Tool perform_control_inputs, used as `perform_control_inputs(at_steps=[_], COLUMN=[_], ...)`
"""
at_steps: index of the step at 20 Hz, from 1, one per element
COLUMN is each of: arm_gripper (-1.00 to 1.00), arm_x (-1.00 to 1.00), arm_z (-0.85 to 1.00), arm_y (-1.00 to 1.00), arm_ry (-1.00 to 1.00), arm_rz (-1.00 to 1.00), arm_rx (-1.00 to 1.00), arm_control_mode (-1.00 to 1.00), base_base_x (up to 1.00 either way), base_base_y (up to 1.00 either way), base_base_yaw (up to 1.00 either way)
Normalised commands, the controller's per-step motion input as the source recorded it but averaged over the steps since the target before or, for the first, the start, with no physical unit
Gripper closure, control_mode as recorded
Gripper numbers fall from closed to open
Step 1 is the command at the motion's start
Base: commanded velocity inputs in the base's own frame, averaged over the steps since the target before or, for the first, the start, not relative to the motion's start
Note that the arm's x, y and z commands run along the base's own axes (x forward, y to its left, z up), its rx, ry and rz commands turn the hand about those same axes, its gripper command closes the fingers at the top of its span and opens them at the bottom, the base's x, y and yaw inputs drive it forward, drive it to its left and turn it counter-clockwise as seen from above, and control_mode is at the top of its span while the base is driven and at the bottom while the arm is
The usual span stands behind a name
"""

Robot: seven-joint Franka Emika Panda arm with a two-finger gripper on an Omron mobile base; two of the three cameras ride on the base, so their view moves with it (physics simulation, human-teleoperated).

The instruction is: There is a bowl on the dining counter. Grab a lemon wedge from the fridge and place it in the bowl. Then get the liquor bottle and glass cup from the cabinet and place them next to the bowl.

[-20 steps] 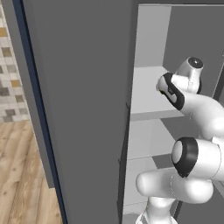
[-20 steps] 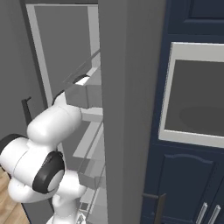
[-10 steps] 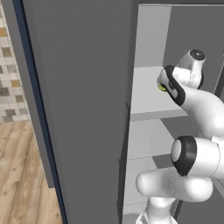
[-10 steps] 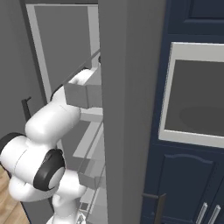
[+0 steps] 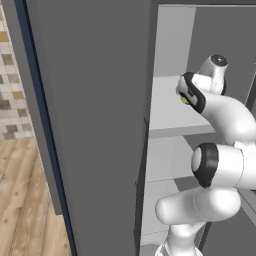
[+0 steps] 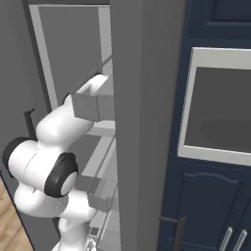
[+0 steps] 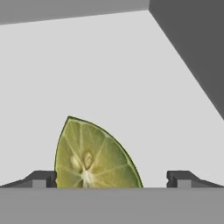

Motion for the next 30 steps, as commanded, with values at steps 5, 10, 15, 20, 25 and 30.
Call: perform_control_inputs(at_steps=[5, 10, 15, 20, 25, 30], arm_gripper=[-1.0, -1.0, -1.0, -1.0, -1.0, 1.0], arm_x=[0.01, 0.1, 0.16, 0.05, 0.04, 0.26], arm_z=[-0.24, -0.3, -0.34, -0.44, -0.51, -0.53], arm_y=[-0.02, 0.0, 0.0, 0.18, 0.31, 0.27], arm_ry=[0.01, 0.02, 0.03, 0.09, 0.12, 0.07], arm_rz=[0.0, 0.0, 0.01, 0.02, 0.02, 0.03], arm_rx=[0.0, 0.0, 0.0, 0.0, 0.0, 0.0], arm_control_mode=[-1.0, -1.0, -1.0, -1.0, -1.0, -1.0], base_base_x=[0.0, 0.0, 0.0, 0.0, 0.0, 0.0], base_base_y=[0.0, 0.0, 0.0, 0.0, 0.0, 0.0], base_base_yaw=[0.0, 0.0, 0.0, 0.0, 0.0, 0.0])
